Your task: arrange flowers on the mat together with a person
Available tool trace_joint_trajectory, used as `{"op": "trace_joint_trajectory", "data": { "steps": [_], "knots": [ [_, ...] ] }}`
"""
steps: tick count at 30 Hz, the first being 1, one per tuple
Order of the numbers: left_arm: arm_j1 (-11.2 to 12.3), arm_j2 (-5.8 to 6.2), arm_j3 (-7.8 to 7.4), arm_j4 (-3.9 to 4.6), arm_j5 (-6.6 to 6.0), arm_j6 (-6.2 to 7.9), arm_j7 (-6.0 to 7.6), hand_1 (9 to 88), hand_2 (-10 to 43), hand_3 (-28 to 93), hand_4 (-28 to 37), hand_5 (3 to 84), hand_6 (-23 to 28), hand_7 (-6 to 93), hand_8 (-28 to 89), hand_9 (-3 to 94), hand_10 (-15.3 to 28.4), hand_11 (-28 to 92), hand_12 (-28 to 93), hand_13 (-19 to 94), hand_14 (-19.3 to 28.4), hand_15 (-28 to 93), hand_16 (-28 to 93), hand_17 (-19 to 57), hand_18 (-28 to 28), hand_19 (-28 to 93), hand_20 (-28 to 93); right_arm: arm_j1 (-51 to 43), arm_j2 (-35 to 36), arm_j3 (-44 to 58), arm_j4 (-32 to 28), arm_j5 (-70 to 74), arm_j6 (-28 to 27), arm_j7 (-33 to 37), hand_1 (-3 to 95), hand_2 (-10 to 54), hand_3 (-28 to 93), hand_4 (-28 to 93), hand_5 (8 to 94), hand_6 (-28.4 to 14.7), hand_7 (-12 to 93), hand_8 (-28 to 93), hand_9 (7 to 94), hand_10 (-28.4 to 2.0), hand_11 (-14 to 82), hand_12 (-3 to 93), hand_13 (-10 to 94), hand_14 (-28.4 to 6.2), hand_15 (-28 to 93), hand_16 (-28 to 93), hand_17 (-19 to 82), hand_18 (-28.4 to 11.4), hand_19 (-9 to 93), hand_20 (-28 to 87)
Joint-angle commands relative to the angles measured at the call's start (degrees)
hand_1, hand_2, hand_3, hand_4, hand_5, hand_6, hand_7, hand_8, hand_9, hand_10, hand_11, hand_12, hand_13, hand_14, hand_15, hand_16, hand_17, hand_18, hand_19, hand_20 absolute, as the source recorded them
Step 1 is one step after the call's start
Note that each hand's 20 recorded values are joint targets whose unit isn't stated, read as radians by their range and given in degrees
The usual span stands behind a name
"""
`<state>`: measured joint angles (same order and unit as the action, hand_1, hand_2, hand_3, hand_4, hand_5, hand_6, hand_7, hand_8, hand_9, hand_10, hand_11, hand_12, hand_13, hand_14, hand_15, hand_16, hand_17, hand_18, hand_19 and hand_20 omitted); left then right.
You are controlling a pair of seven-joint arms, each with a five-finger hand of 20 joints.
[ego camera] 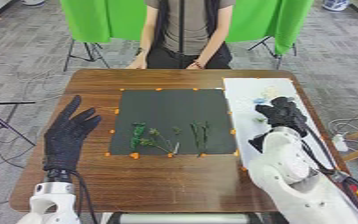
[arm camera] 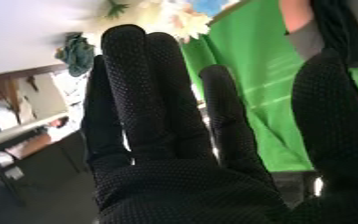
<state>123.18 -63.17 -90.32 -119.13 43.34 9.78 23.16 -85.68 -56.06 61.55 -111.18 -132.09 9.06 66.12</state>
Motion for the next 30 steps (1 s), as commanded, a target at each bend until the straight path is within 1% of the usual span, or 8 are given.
{"op": "trace_joint_trajectory", "data": {
  "steps": [1, 9, 13, 16, 19, 21, 26, 30],
  "knots": [
    [-0.42, -0.52, 0.33, 0.28, -0.20, -0.38, -0.36, 19.8, 11.0, 73, -28.3, 32.2, 6.1, 11.8, -9, 37.1, 18.6, 24, 11, 30, 24.4, 48, -8, -4.2, 24.9, 63, -2, 3.64, -1.35, -3.46, 4.88, 2.28, -3.53, -0.85, 27.7, 0.9, 71, -23, 41.0, -1.3, 13, -12, 58.7, -20.5, 29.8, 16.6, 56, -17.5, 63, 9, 15, -24.6, 66, 16],
    [-0.53, -0.59, 0.34, 0.39, -0.14, -0.41, -0.42, 19.9, 11.1, 73, -28.3, 32.3, 6.2, 11.8, -9, 37.1, 18.7, 25, 11, 30, 24.5, 48, -8, -4.2, 24.9, 63, -3, 5.56, -2.23, -6.10, 9.94, 1.35, -9.37, -1.50, 30.0, -1.2, 71, -24, 39.7, -0.1, 14, -12, 55.6, -20.1, 26.2, 15.6, 55, -17.7, 61, 9, 14, -24.8, 65, 14],
    [-0.83, -0.66, 0.27, 0.50, -0.09, -0.64, -0.49, 20.0, 11.0, 73, -28.3, 32.3, 6.3, 11.8, -9, 37.1, 18.7, 25, 11, 30, 24.5, 48, -8, -4.1, 24.8, 63, -3, 6.62, -2.49, -8.08, 12.29, -0.66, -10.80, -2.55, 36.3, -3.9, 73, -25, 43.8, -0.2, 18, -14, 57.1, -19.1, 26.1, 15.7, 56, -15.9, 59, 8, 14, -23.5, 65, 14],
    [-0.88, -0.57, 0.43, 0.55, -0.07, -0.79, -0.28, 19.9, 11.0, 73, -28.3, 32.3, 6.3, 11.8, -9, 37.1, 18.6, 25, 11, 30, 24.5, 48, -8, -4.2, 24.8, 63, -3, 6.36, -2.19, -9.79, 13.09, -4.28, -8.45, -3.41, 46.7, -7.2, 74, -28, 55.0, 0.5, 30, -14, 65.4, -14.9, 28.8, 16.7, 63, -11.6, 56, 11, 18, -20.5, 68, 14],
    [-0.74, -0.67, 0.29, 0.45, -0.12, -0.89, -0.32, 20.0, 11.0, 73, -28.3, 32.4, 6.2, 11.9, -9, 37.1, 18.7, 25, 10, 30, 24.5, 48, -8, -4.2, 24.8, 63, -3, 6.01, -2.12, -10.79, 13.46, -6.44, -7.17, -3.73, 56.7, -9.3, 67, -28, 65.8, 1.1, 41, -10, 81.0, -8.3, 15.7, 33.1, 71, -5.7, 49, 24, 23, -17.4, 71, 14],
    [-0.56, -0.48, 0.22, 0.27, -0.14, -0.76, -0.06, 20.0, 11.0, 73, -28.3, 32.3, 6.3, 11.9, -9, 37.2, 18.7, 25, 11, 30, 24.5, 48, -8, -4.2, 24.8, 63, -3, 5.89, -2.21, -11.16, 13.29, -7.56, -6.27, -3.65, 60.4, -9.5, 65, -28, 71.1, 1.7, 41, -9, 86.6, -5.7, 14.5, 37.1, 76, -3.4, 47, 28, 26, -16.1, 72, 14],
    [0.03, 0.14, -0.09, -0.36, -0.44, -0.31, 0.98, 19.9, 11.0, 73, -28.3, 32.3, 6.3, 11.9, -9, 37.1, 18.7, 25, 11, 29, 24.5, 48, -8, -4.2, 24.9, 64, -3, 5.10, -1.84, -11.52, 10.62, -11.50, -2.79, -3.42, 61.7, -9.5, 64, -28, 73.8, 1.9, 40, -8, 88.6, -4.8, 14.4, 38.3, 78, -3.1, 48, 29, 27, -15.8, 73, 15],
    [0.18, 0.68, -0.64, -0.76, -0.54, -0.23, 1.70, 19.9, 11.0, 73, -28.3, 32.3, 6.2, 11.9, -9, 37.1, 18.7, 25, 11, 29, 24.5, 48, -8, -4.1, 25.0, 64, -3, 5.07, -0.99, -13.05, 4.55, -13.69, 0.71, -4.94, 61.6, -9.5, 65, -28, 75.1, 1.8, 38, -8, 89.7, -4.9, 14.4, 38.1, 79, -3.1, 48, 29, 28, -15.8, 74, 16]
  ]
}}
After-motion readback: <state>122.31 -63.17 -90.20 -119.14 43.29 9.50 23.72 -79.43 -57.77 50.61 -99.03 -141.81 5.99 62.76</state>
